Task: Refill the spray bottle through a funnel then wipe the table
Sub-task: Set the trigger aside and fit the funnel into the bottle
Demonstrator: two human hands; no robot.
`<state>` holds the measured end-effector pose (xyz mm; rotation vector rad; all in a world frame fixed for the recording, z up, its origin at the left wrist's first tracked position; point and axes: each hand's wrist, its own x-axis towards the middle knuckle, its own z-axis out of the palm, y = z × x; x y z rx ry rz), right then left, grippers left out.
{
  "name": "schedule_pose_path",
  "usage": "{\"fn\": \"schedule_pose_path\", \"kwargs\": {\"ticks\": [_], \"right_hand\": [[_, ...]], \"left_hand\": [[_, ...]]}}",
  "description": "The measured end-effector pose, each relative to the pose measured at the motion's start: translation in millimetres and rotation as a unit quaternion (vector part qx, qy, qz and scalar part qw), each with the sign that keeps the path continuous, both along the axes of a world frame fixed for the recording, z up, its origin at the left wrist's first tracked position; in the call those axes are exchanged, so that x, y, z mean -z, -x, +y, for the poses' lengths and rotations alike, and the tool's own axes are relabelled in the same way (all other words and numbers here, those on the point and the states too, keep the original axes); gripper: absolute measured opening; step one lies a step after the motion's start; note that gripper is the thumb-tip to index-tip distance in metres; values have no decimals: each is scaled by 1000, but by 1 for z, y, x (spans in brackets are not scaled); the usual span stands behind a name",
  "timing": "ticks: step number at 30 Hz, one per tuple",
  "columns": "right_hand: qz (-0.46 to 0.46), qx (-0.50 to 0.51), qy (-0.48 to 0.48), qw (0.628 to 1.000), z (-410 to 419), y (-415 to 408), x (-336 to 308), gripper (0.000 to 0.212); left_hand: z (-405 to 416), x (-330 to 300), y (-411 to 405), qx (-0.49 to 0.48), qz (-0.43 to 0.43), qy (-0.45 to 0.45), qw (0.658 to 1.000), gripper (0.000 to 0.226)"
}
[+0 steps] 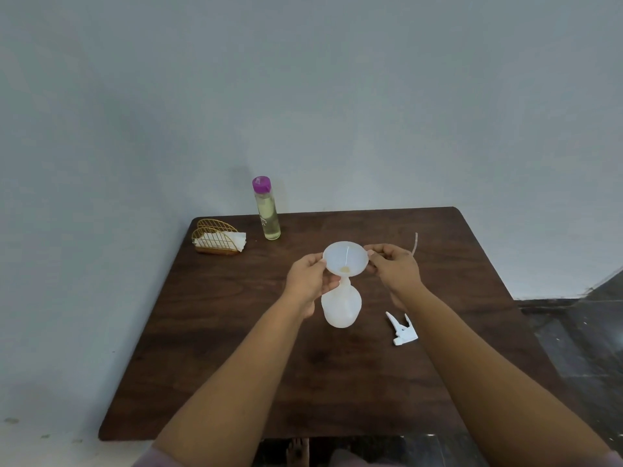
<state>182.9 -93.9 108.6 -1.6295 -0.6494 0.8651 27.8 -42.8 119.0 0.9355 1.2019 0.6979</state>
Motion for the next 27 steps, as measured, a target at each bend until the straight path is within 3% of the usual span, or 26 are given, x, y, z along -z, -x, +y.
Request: {"fn": "schedule_pose_path", "kwargs": {"ticks": [14,27], "right_hand": [[-28,1,47,999,3,3,26,14],[-51,-6,65,997,2,0,23,19]], "left_hand": [[2,23,0,-1,30,20,999,22],[6,27,2,1,83,-8,996,38]]}}
